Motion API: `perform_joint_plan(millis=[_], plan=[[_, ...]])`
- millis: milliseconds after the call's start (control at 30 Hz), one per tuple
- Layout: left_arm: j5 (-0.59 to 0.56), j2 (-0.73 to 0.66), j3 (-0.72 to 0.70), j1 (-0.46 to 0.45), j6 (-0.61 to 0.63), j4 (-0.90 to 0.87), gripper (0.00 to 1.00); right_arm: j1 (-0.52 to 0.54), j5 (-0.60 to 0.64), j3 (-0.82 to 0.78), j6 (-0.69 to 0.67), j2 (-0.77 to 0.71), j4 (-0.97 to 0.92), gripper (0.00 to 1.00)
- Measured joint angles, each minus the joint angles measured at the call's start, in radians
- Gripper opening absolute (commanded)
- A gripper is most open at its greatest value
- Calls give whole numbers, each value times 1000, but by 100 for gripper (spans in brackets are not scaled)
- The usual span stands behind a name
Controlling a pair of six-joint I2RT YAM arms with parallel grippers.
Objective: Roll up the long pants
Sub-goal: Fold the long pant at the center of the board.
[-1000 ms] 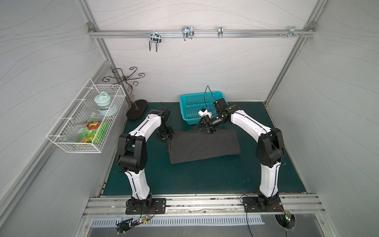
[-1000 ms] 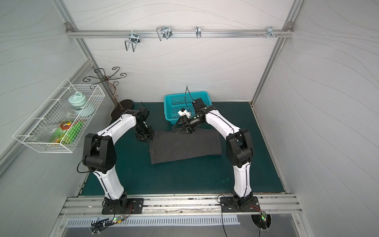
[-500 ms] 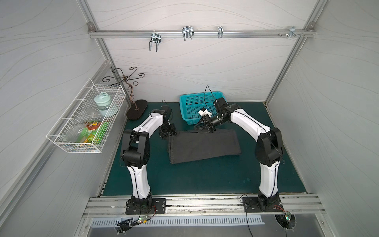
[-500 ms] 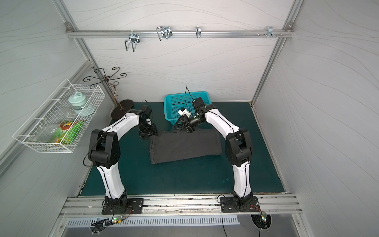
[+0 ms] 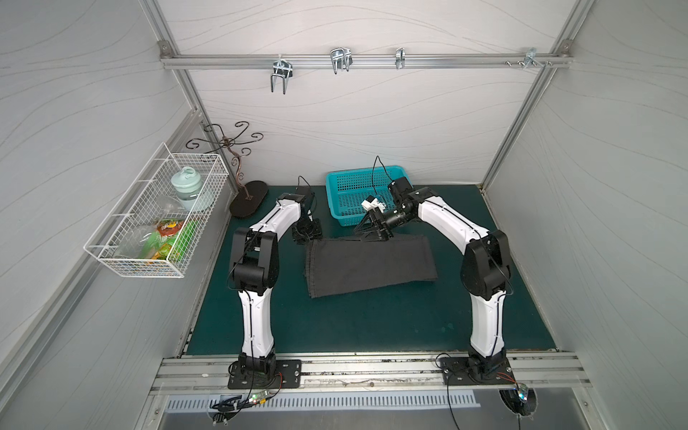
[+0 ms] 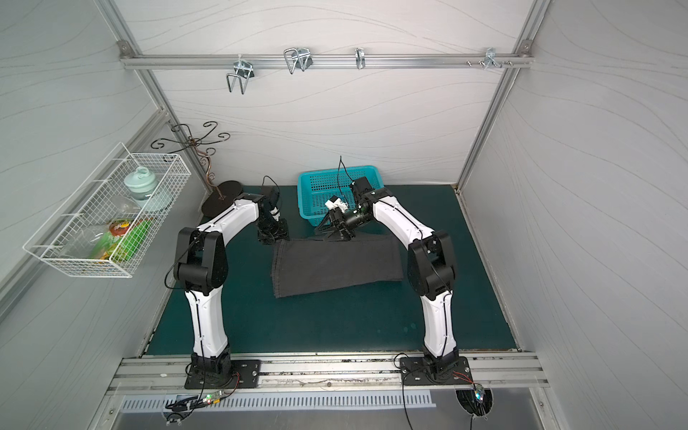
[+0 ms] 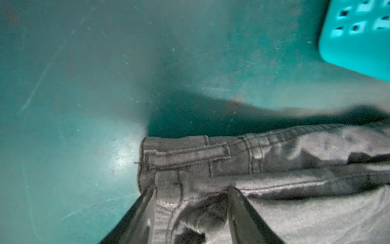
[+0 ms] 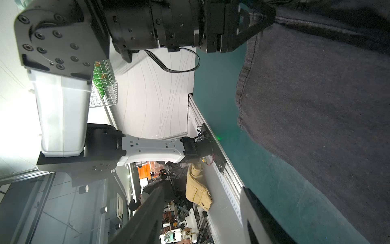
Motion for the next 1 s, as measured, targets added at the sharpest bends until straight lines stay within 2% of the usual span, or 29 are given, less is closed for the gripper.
perform_joint_plan(millis=[167,433,1000], plan=[[1,2,2,0,-2,0,43,-3,6,3,0,6,-5,61],[9,5,3,0,-10,-10,1,-3,12,19,1,15,-5,61],[-3,9,115,-26,-37,-146,0,-20,17,19,0,15,-5,61]])
